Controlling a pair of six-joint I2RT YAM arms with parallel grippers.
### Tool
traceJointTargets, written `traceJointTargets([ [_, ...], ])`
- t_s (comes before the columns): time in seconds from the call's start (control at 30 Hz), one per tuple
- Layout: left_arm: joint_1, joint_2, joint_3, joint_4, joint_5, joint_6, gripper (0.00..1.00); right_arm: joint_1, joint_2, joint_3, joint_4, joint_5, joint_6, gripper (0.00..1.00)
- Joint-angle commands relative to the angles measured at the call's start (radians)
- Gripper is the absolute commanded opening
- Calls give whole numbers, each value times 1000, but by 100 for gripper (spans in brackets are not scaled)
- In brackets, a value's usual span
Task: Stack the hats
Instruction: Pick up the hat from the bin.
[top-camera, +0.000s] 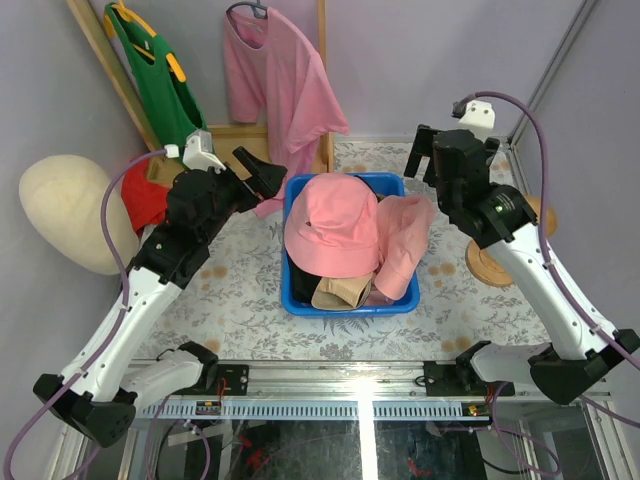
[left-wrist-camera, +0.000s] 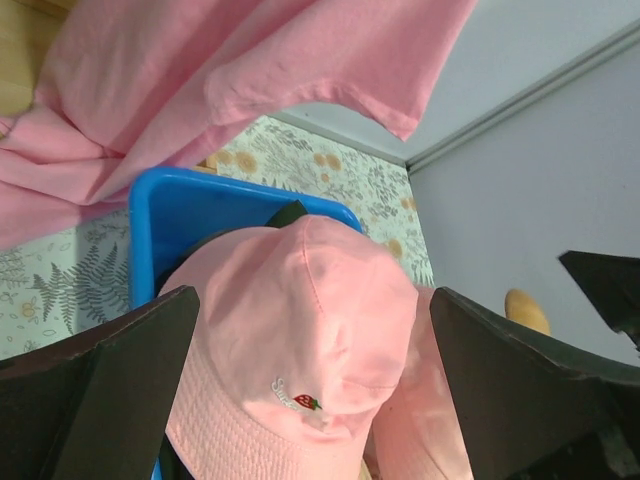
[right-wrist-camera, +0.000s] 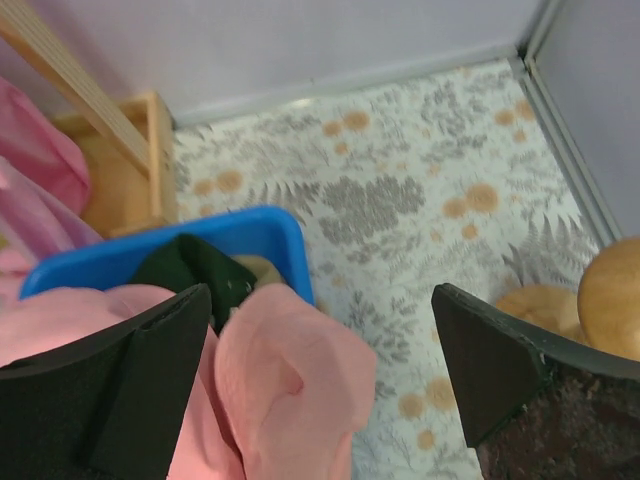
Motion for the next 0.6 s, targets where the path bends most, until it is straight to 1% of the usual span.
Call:
traceJointTargets([
  [0.0, -25, 8, 14, 12, 61, 45, 100, 6, -1, 56, -202, 47, 126, 99],
  [0.23, -68, 30, 61, -17, 105, 97, 99, 5, -12, 100, -388, 21, 239, 99],
  [0.47, -81, 40, 74, -27, 138, 121, 99, 6, -43, 87, -464, -78, 331, 99],
  [0.57, -83, 38, 70, -28, 145, 123, 99, 6, -64, 48, -448, -137, 363, 100],
])
